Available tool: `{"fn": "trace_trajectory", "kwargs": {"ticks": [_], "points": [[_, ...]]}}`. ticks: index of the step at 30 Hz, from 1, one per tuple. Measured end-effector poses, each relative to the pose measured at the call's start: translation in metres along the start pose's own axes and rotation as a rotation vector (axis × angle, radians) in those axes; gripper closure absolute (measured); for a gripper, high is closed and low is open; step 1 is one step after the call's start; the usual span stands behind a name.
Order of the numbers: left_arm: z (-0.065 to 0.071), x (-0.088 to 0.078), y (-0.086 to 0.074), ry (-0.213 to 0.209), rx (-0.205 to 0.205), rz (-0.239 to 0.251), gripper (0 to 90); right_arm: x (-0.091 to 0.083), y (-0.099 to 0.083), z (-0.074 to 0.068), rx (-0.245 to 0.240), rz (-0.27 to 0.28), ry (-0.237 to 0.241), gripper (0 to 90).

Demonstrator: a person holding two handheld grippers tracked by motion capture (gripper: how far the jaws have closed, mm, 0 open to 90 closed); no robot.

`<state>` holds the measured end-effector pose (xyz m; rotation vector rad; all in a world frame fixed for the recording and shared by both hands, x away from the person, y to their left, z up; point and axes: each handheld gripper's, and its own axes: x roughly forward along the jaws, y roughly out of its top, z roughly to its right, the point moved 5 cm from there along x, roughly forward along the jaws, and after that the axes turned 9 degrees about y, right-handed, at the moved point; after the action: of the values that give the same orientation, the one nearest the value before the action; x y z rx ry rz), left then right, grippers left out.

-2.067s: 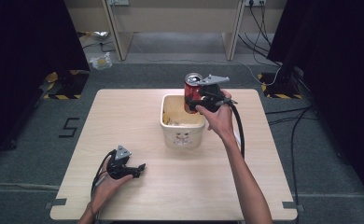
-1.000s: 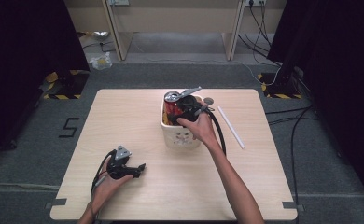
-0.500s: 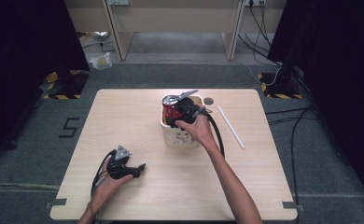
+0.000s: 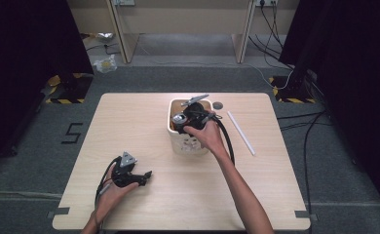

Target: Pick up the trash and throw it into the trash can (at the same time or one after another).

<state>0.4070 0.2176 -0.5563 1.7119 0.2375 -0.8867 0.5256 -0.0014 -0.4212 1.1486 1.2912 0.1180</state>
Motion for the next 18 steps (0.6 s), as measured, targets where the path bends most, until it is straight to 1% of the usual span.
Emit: {"fn": "trace_trajectory", "kwargs": {"ticks": [2,4,7,8,9,10,11,12,14,15,18], "points": [[0.000,0.000,0.000,0.000,0.000,0.000,14.6,-0.001,0.000,0.000,-0.003,0.005,0.001,31.1],[0.000,0.000,0.000,0.000,0.000,0.000,14.6,-0.004,0.001,0.000,-0.003,0.013,0.006,28.0],[0.000,0.000,0.000,-0.001,0.000,0.001,14.6,-0.008,0.003,-0.001,-0.002,0.028,0.010,26.7],[0.000,0.000,0.000,-0.001,0.004,-0.002,14.6,-0.014,0.005,-0.001,-0.005,0.057,0.008,25.9],[0.000,0.000,0.000,-0.001,0.004,-0.002,14.6,-0.018,0.007,-0.001,-0.001,0.070,0.004,25.3],[0.000,0.000,0.000,-0.001,0.004,-0.002,14.6,-0.018,0.007,-0.001,-0.001,0.070,0.004,25.3],[0.000,0.000,0.000,-0.001,0.004,-0.002,14.6,-0.021,0.008,-0.001,-0.006,0.078,0.000,24.8],[0.000,0.000,0.000,0.000,0.000,0.000,14.6,-0.028,0.009,0.001,-0.005,0.095,-0.004,24.7],[0.000,0.000,0.000,0.000,0.000,0.000,14.6,-0.032,0.010,0.002,-0.001,0.104,-0.008,24.5],[0.000,0.000,0.000,0.000,0.000,0.000,14.6,-0.038,0.011,0.005,0.003,0.118,-0.019,24.4],[0.000,0.000,0.000,0.000,0.000,0.000,14.6,-0.044,0.011,0.008,0.007,0.125,-0.029,24.2]]}}
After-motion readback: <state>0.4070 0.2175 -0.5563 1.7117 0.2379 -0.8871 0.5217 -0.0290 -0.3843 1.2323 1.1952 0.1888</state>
